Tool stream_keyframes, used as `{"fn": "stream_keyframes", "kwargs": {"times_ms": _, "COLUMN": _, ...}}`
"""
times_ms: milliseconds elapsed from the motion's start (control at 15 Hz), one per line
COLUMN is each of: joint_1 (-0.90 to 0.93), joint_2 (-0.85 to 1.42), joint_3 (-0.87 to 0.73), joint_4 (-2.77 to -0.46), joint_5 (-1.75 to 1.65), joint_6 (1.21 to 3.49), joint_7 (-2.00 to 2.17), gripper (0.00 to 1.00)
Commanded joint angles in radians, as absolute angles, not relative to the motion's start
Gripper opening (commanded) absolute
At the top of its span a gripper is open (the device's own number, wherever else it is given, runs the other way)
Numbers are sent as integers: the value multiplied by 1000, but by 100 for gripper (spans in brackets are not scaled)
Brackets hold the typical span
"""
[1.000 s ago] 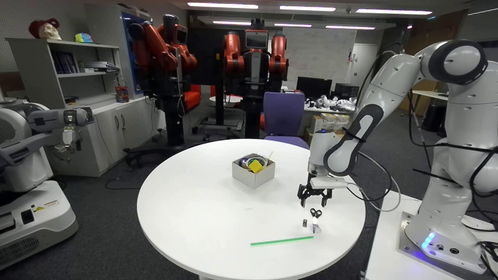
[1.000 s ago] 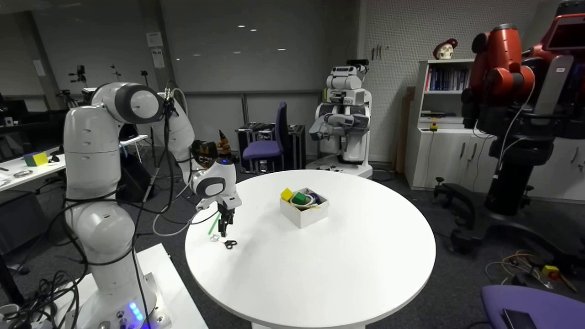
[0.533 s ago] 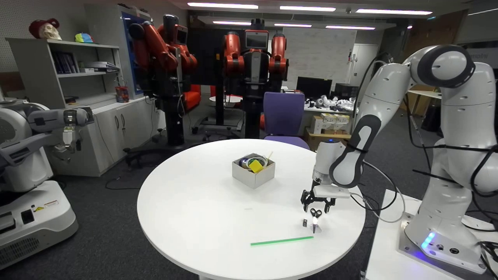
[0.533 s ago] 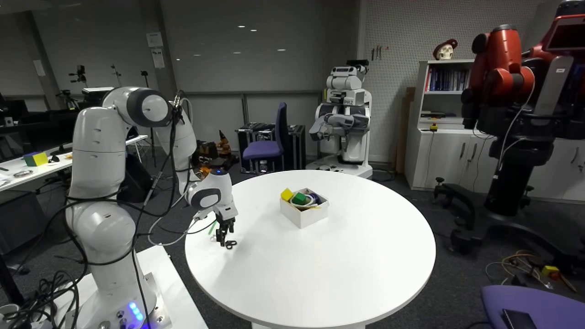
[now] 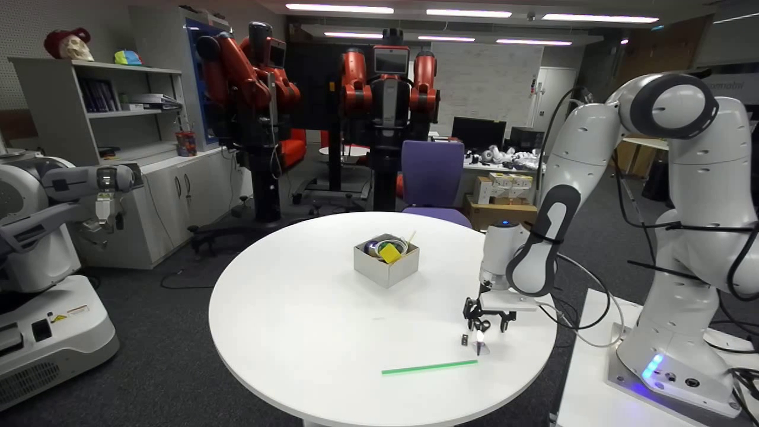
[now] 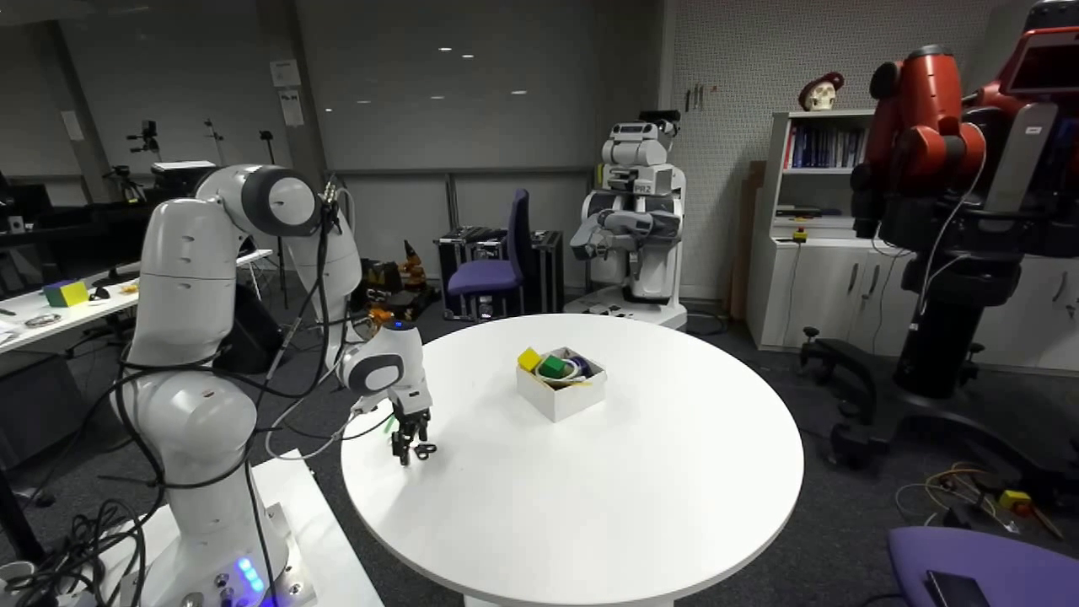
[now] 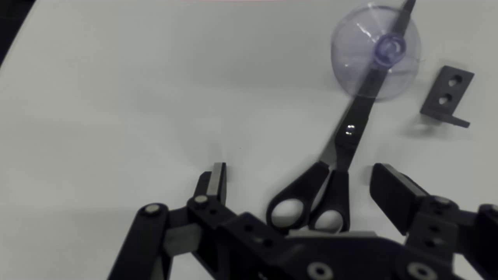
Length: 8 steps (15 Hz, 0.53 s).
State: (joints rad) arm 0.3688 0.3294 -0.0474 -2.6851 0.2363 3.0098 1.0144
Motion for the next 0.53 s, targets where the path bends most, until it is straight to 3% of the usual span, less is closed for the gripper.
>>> {"fn": "stream_keyframes", "kwargs": {"times_ms": 0, "joint_1": 446, "joint_2": 362, "joint_3": -119, "joint_4": -2673, "joint_5": 188, "joint_6": 3038, "joint_7": 1085, "gripper": 100}}
{"fn": "stream_keyframes", "kwargs": {"times_ms": 133, "joint_1": 480, "joint_2": 370, "joint_3": -148, "joint_4": -2661, "joint_5": 168, "joint_6": 3036, "joint_7": 1113, "gripper": 100}}
{"fn": "stream_keyframes", "kwargs": {"times_ms": 200, "joint_1": 496, "joint_2": 371, "joint_3": -164, "joint_4": -2657, "joint_5": 156, "joint_6": 3029, "joint_7": 1125, "gripper": 75}}
{"fn": "stream_keyframes", "kwargs": {"times_ms": 267, "joint_1": 510, "joint_2": 371, "joint_3": -176, "joint_4": -2653, "joint_5": 147, "joint_6": 3028, "joint_7": 1137, "gripper": 74}}
{"fn": "stream_keyframes", "kwargs": {"times_ms": 467, "joint_1": 532, "joint_2": 369, "joint_3": -196, "joint_4": -2644, "joint_5": 124, "joint_6": 3025, "joint_7": 1162, "gripper": 51}}
